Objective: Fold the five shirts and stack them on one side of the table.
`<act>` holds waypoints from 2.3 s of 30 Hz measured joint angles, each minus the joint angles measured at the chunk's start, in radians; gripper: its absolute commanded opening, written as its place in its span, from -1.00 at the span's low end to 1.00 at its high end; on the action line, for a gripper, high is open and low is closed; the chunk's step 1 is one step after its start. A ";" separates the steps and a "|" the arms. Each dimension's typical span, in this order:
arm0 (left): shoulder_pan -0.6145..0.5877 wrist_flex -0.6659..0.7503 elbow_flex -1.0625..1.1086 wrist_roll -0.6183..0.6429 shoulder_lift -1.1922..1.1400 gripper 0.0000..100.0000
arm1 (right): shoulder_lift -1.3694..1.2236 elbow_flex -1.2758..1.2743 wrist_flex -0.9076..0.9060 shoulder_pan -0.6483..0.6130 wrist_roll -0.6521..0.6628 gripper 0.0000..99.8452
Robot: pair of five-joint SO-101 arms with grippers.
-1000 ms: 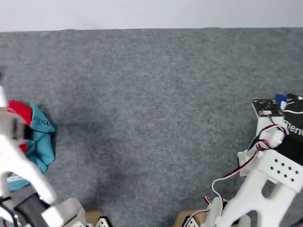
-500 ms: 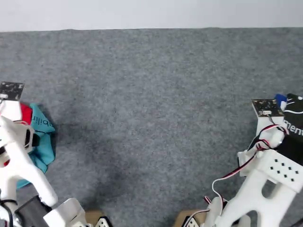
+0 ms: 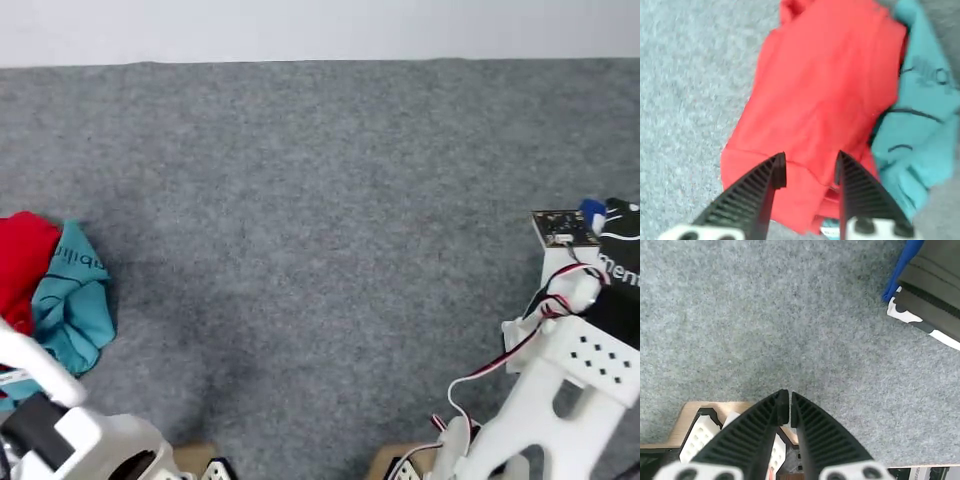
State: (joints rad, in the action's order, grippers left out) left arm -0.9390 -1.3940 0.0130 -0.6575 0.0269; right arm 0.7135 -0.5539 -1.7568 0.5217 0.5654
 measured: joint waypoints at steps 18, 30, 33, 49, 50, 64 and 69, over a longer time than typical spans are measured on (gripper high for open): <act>0.321 -0.049 0.100 0.104 -0.052 -0.68 | 0.000 0.000 0.000 0.000 0.000 -0.98; 0.318 0.025 0.109 0.086 -0.229 -0.74 | 0.000 0.000 0.000 0.000 0.000 -0.98; 0.318 0.060 0.109 0.086 -0.269 -0.84 | 0.000 0.000 0.000 0.000 0.000 -0.98; 0.318 0.157 0.109 0.086 -0.308 -0.98 | 0.000 0.000 0.000 0.000 0.000 -0.98; 0.318 0.146 0.109 0.086 -0.301 -0.95 | 0.000 0.000 0.000 0.000 0.000 -0.98; 0.276 0.147 0.109 0.031 -0.348 -0.74 | 0.000 -0.032 0.000 0.000 0.000 -0.98; 0.278 0.183 0.109 0.031 -0.364 -0.99 | 0.000 -0.032 0.000 0.000 0.000 -0.98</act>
State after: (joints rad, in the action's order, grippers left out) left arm -0.6613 -1.2114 0.1220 -0.6268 -0.3368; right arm 0.7135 -0.5861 -1.7568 0.5217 0.5654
